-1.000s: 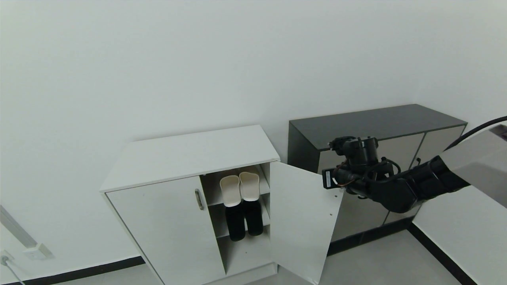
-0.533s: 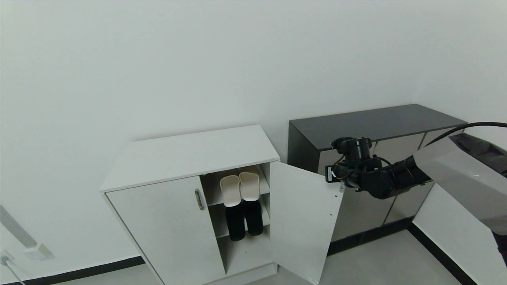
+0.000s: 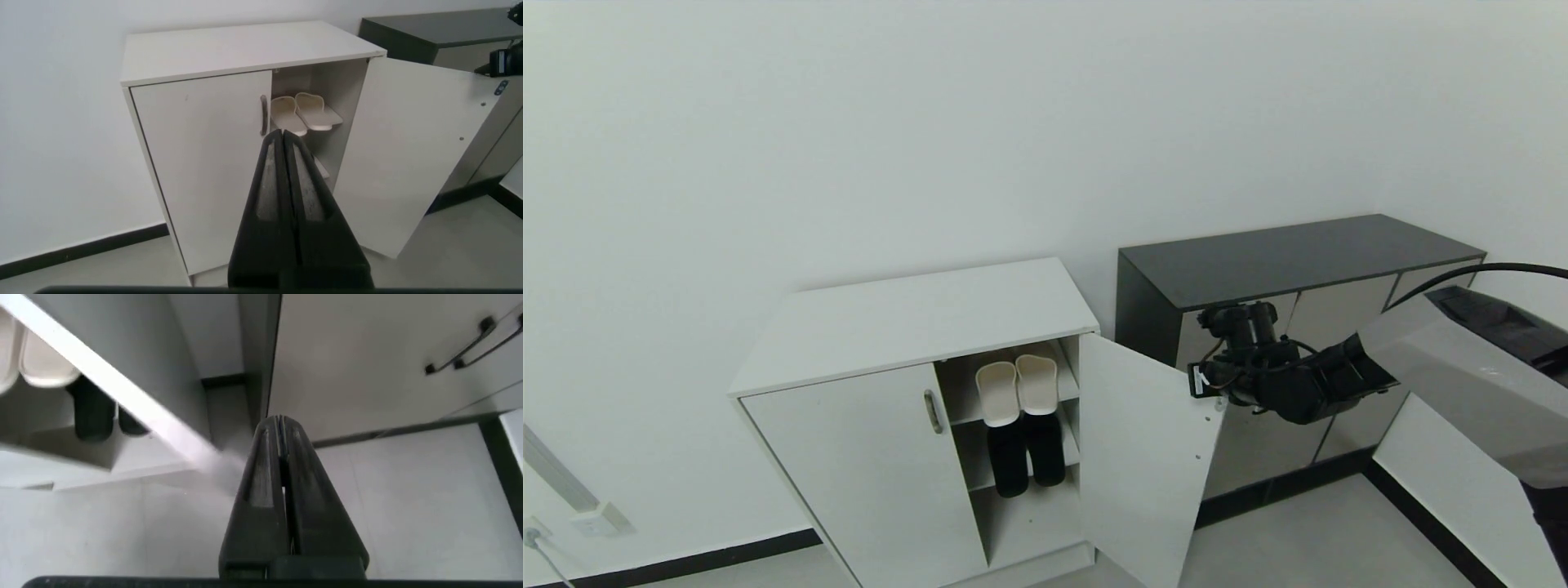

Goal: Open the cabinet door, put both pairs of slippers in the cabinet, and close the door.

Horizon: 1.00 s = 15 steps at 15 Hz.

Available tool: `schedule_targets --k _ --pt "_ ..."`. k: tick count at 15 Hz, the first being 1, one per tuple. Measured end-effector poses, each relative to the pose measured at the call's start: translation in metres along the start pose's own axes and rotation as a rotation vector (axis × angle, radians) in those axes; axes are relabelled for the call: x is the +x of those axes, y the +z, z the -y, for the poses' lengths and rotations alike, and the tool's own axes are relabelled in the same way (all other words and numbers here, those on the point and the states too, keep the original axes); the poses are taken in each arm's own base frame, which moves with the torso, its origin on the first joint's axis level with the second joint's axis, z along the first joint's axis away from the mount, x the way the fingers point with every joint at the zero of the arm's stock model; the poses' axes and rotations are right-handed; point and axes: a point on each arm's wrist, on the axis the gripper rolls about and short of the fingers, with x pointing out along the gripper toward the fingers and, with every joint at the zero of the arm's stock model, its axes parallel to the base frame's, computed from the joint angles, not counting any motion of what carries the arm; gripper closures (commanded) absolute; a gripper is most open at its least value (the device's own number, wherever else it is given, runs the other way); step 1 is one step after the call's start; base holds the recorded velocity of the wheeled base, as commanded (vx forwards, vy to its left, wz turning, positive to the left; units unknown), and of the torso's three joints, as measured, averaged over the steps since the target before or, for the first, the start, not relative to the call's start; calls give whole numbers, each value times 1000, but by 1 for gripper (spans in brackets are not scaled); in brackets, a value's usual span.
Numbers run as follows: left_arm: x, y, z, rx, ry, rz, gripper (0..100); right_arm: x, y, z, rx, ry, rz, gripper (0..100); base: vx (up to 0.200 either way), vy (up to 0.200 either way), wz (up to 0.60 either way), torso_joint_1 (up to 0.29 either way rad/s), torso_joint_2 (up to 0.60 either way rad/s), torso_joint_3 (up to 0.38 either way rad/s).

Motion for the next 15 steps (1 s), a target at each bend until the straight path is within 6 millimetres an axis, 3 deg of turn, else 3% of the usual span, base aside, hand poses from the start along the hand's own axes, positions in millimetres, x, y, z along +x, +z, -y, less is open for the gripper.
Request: schedule_targets --k 5,8,12,15 --pt "0 0 0 0 0 -1 100 -60 -19 -53 -78 122 -17 100 0 0 0 0 0 0" --pt "0 0 0 0 0 -1 100 -90 -26 -70 -106 182 5 100 0 0 0 0 0 0" --pt "0 0 0 0 0 -1 100 -105 -26 -78 -104 236 106 100 0 0 0 0 0 0" --pt "0 0 0 0 0 -1 100 -109 -40 -79 -137 251 109 100 0 0 0 0 0 0"
